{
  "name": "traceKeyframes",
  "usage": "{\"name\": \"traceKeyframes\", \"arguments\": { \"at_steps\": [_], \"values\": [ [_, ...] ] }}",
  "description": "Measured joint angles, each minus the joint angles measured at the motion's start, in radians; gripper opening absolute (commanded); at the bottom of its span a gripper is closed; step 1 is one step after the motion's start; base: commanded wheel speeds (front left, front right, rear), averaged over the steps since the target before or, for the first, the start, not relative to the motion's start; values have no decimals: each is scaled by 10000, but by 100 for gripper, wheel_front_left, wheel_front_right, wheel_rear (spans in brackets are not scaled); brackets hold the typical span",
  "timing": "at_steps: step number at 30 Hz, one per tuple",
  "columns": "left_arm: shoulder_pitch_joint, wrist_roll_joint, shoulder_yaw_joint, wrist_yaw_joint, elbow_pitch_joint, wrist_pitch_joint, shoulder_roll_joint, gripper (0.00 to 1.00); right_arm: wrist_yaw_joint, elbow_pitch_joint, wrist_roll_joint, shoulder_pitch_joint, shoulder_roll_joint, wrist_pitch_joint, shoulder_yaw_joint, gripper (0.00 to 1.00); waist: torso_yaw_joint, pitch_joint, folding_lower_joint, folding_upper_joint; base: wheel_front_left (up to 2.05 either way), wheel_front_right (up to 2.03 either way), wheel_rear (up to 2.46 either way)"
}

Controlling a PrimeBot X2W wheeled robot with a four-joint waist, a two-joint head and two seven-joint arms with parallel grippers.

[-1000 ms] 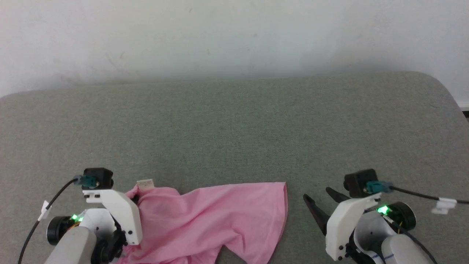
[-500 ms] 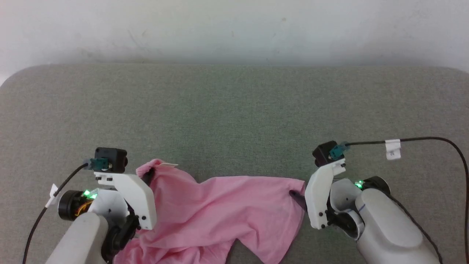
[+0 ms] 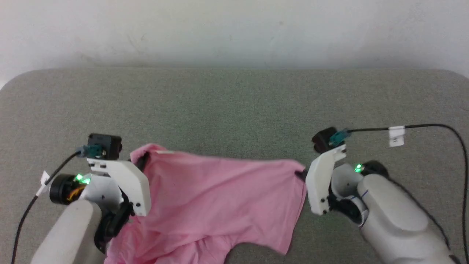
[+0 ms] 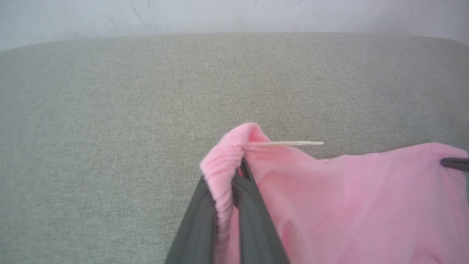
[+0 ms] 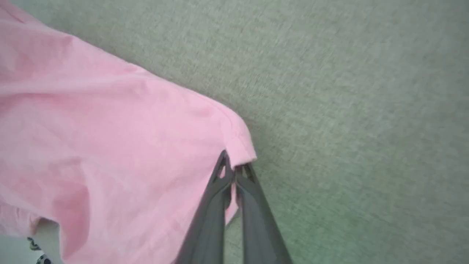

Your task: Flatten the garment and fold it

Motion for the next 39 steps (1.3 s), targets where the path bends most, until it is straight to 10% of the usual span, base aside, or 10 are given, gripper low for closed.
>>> {"name": "traceKeyframes", "arguments": {
  "at_steps": [21,39],
  "values": [
    [-8350,1363,385,-688,4000,-3647,-596,0,27,311,-2725,-6718,-546,-5306,-2968,0,-892,894,2,0,0,0,0],
    [-9495,1281,362,-1062,9026,-5963,-1563,0,13,3162,-2278,-6904,387,-6445,-1373,0,-1141,2106,1,0,0,0,0]
  ]
}}
